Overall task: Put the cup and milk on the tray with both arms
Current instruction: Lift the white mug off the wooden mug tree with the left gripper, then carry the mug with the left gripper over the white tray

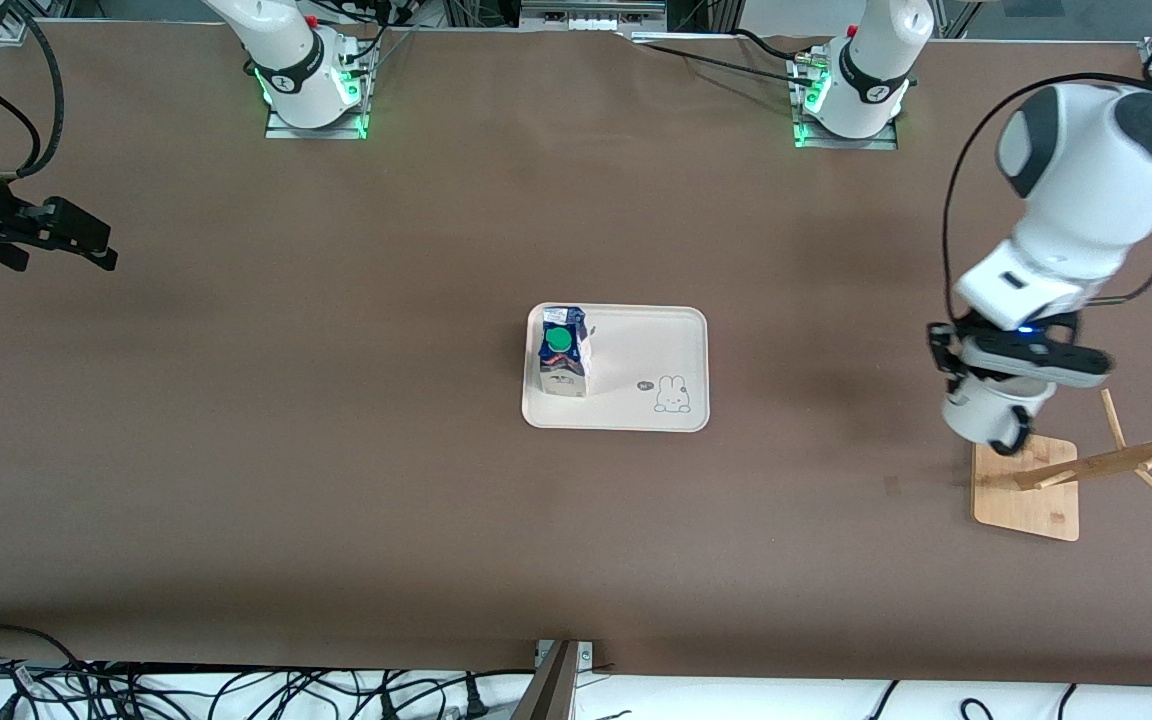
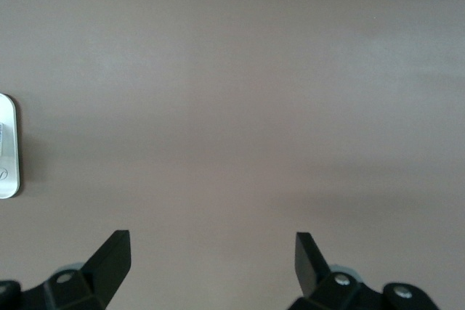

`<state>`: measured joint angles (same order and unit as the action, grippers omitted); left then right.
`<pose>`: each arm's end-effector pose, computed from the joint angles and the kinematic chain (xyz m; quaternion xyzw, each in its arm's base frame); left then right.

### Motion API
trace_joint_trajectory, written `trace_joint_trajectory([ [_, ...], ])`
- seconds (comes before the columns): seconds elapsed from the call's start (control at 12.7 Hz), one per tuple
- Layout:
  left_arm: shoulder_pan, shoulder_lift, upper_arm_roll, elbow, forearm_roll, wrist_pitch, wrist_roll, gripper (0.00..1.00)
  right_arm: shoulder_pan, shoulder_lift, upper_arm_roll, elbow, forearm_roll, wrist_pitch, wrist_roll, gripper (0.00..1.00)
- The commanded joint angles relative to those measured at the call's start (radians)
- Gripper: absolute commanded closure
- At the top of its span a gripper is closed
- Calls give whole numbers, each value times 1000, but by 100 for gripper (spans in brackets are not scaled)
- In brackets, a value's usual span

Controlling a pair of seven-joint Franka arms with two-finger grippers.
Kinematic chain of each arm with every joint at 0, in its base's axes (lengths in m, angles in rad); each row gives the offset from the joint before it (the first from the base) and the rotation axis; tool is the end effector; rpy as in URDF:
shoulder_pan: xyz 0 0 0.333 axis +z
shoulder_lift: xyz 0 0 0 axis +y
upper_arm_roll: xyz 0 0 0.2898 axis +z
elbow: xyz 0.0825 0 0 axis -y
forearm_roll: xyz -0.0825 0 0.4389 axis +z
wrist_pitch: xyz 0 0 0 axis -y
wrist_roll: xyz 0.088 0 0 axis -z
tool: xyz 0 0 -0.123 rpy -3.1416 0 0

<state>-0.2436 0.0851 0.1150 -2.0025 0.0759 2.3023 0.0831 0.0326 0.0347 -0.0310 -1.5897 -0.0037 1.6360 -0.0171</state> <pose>0.6363 -0.0804 0.3686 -0.9854 0.1277 -0.1080 0.0332 0.6246 0.0008 0.5567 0.9999 0.0095 0.0058 0.0024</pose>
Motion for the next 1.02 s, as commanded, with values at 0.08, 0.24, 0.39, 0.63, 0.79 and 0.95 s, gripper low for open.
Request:
trace_joint_trajectory([
  [0.08, -6, 19, -5, 25, 35, -133, -52, 100, 3, 4, 0, 14, -13, -7, 16, 0],
  [0.24, -6, 41, -63, 59, 28, -228, -62, 100, 3, 4, 2, 14, -12, -5, 16, 0],
  [0.39, -8, 65, -109, 77, 12, -303, -136, 100, 3, 4, 0, 14, -12, -7, 16, 0],
  [0.63, -8, 122, -202, 90, -13, -325, -204, 100, 3, 4, 0, 14, -12, -5, 16, 0],
  [0.79, -6, 172, -225, 131, -28, -342, -204, 100, 3, 4, 2, 14, -12, -5, 16, 0],
  [0.95, 1, 234, -258, 172, -31, -359, -204, 100, 3, 4, 2, 14, -10, -5, 16, 0],
])
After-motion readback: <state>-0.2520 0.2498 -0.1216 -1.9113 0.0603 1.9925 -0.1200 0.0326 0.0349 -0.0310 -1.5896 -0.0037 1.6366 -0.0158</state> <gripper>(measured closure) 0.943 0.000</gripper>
